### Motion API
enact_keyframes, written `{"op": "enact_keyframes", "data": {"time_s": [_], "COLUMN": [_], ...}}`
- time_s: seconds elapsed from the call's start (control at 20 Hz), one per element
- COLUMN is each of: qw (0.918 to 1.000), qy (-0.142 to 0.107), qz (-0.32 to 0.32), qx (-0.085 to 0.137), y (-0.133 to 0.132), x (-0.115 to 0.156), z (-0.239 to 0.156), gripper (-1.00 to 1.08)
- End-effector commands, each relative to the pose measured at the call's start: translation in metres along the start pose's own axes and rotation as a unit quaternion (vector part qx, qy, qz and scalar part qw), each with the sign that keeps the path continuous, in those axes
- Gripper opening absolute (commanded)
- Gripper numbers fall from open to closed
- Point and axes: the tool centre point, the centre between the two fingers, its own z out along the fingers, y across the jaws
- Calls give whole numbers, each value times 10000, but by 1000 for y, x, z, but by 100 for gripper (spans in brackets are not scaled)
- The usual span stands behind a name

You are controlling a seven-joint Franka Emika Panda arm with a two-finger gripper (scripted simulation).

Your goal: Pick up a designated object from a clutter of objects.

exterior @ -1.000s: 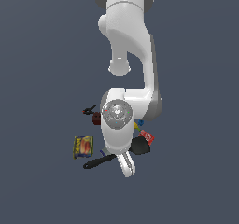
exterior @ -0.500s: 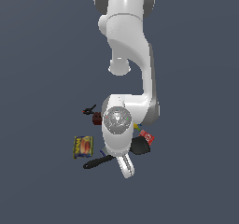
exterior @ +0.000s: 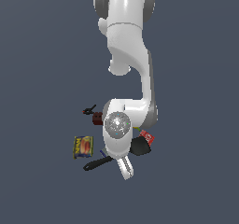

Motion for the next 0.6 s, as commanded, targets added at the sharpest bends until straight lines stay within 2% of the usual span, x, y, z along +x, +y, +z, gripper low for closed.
{"op": "enact_keyframes", "data": {"time_s": [0.0,0.55], "qw": [10000,10000], "qy": [2,1], "qz": [0,-2], "qx": [4,2], "y": [0,0], "x": [0,-1], "z": [0,-2], "gripper": [-100,-100]}}
